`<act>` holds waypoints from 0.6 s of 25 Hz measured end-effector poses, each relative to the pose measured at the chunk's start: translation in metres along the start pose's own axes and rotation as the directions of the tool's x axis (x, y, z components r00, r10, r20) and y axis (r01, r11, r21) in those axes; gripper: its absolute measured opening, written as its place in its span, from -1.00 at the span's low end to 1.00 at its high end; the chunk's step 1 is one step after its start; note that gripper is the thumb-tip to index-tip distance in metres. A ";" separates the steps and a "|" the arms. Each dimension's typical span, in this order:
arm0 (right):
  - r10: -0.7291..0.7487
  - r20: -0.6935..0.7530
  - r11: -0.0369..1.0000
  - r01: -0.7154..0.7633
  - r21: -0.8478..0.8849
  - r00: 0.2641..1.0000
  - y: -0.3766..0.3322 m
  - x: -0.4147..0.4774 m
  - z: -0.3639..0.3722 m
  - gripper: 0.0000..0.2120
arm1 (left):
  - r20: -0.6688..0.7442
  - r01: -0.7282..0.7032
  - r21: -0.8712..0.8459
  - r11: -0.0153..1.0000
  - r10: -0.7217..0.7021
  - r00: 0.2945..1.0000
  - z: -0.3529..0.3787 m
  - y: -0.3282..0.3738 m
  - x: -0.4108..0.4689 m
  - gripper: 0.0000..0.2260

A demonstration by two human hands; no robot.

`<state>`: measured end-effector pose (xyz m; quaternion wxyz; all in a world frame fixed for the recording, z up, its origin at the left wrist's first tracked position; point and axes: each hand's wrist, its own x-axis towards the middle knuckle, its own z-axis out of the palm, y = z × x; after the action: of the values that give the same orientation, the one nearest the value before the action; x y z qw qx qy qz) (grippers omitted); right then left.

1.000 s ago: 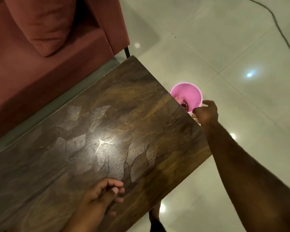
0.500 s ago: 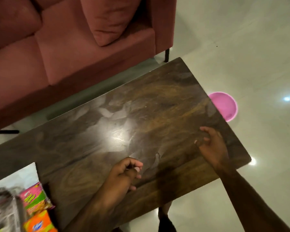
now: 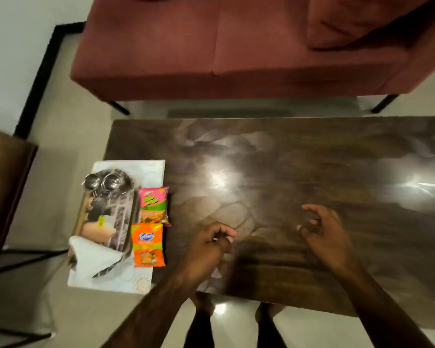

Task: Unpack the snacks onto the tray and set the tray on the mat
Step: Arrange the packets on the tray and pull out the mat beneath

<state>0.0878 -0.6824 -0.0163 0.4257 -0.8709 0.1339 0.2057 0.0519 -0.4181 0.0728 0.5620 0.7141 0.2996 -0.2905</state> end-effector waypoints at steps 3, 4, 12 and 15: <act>-0.078 0.126 0.994 0.088 -0.073 0.989 -0.053 0.001 0.060 -0.55 | -0.080 0.024 -0.122 0.992 -0.034 0.996 -0.069 -0.031 -0.004 -0.83; -0.100 0.163 0.989 0.117 -0.094 0.982 -0.071 0.001 0.082 -0.55 | -0.100 0.033 -0.171 0.985 -0.050 0.994 -0.092 -0.041 -0.005 -0.83; -0.259 0.335 0.934 0.324 -0.154 0.906 -0.182 -0.032 0.245 -0.60 | -0.241 0.049 -0.381 0.923 -0.151 0.959 -0.222 -0.134 -0.013 -0.88; -0.271 0.439 0.907 0.380 -0.182 0.857 -0.202 -0.048 0.293 -0.60 | -0.267 0.059 -0.450 0.891 -0.197 0.943 -0.255 -0.167 -0.017 -0.86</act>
<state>0.0562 -0.3247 -0.0174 0.3537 -0.8680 -0.1355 0.3211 -0.0651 -0.1391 0.0317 0.6336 0.5847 0.4873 -0.1387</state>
